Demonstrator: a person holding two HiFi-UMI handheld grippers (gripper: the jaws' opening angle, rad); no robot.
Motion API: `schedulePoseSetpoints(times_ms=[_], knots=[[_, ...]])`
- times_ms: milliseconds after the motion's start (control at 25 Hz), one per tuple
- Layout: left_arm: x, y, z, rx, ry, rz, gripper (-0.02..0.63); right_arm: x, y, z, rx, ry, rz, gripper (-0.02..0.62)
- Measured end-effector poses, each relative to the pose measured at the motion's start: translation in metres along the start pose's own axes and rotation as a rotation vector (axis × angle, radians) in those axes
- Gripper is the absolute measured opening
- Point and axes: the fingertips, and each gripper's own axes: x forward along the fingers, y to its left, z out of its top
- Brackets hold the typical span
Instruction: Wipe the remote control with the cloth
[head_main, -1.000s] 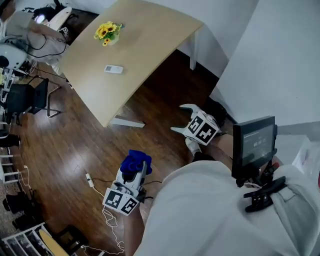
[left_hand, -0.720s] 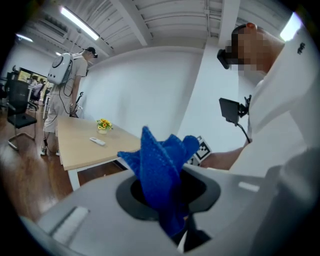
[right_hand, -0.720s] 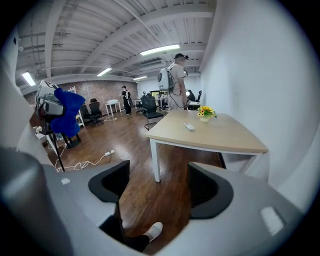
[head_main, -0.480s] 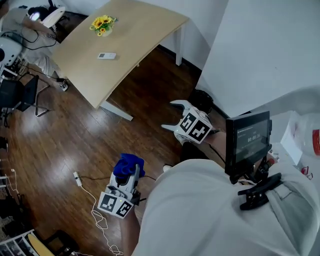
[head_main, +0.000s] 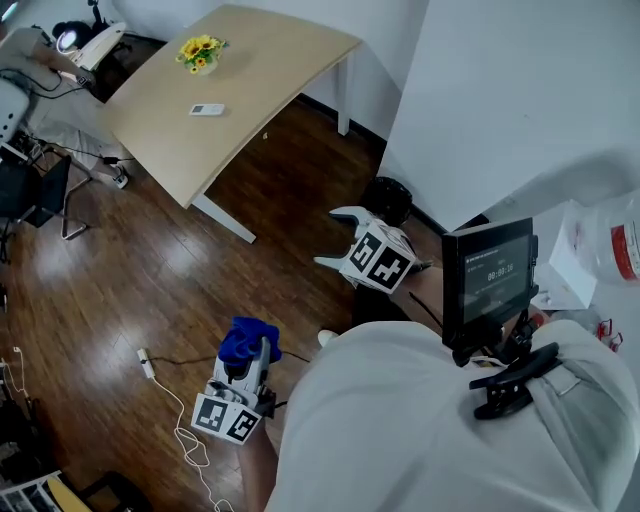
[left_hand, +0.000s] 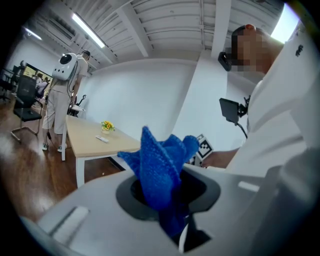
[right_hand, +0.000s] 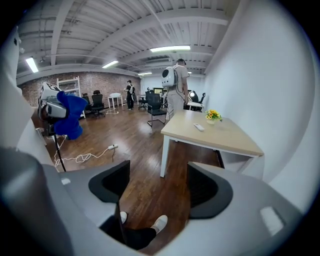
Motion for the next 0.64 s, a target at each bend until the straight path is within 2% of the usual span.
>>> schedulePoseSetpoints(times_ms=[400, 640], knots=[[-0.013, 0.006, -0.001, 0.013, -0.007, -0.024, 0.109, 0.004, 0.016, 0.011, -0.03, 0.003, -0.013, 0.353], [-0.033, -0.02, -0.02, 0.031, -0.018, -0.025, 0.109, -0.013, 0.043, -0.005, -0.057, 0.0, -0.015, 0.35]])
